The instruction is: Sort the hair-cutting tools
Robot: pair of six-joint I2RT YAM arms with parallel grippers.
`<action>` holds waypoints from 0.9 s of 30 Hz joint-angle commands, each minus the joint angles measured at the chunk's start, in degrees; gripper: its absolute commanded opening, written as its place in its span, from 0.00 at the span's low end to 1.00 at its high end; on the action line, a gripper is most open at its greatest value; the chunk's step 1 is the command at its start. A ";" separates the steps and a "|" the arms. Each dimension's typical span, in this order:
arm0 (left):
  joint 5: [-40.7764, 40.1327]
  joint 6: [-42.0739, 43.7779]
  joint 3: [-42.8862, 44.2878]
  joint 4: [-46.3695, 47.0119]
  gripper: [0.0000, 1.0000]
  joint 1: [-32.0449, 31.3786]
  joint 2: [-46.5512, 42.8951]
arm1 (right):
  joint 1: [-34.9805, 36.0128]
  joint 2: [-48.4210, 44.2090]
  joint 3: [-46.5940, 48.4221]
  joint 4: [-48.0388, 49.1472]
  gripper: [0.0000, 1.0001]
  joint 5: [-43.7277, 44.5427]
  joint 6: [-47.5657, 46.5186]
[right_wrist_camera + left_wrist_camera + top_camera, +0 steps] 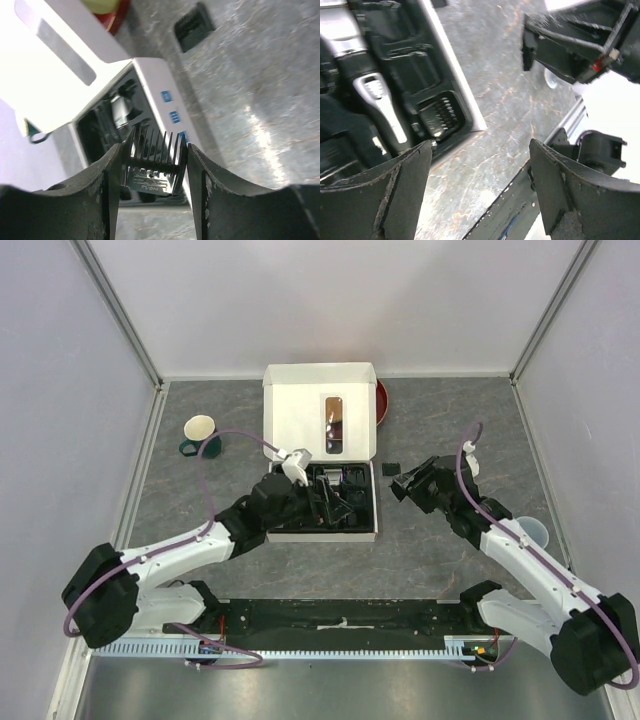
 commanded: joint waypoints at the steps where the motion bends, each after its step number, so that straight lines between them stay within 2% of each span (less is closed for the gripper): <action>1: -5.05 5.22 0.90 14.24 0.84 -6.28 2.84 | 1.70 -3.84 -1.85 4.96 0.25 -6.62 8.29; 3: -9.96 7.67 1.78 18.11 0.80 -9.72 4.68 | 3.19 -4.82 -1.86 5.32 0.25 -6.89 10.67; 8: -18.24 9.53 1.96 25.04 0.71 -13.14 7.41 | 4.42 -6.14 -1.77 5.76 0.24 -7.68 12.78; 10: -22.99 13.47 0.56 33.99 0.70 -15.34 9.78 | 5.12 -6.93 -2.12 6.46 0.24 -6.63 14.36; 12: -26.24 15.69 0.81 38.14 0.68 -16.31 11.72 | 5.83 -7.19 -1.68 6.64 0.24 -5.67 14.63; 17: -27.40 15.42 3.97 38.69 0.63 -17.55 16.29 | 6.09 -7.46 -1.15 6.03 0.24 -5.66 15.33; 21: -29.24 15.69 4.68 39.21 0.54 -18.25 16.82 | 6.01 -7.90 -1.15 6.03 0.24 -5.75 15.42; 27: -29.51 14.99 4.85 39.56 0.49 -18.60 17.61 | 6.09 -8.78 -1.33 4.89 0.24 -5.66 15.16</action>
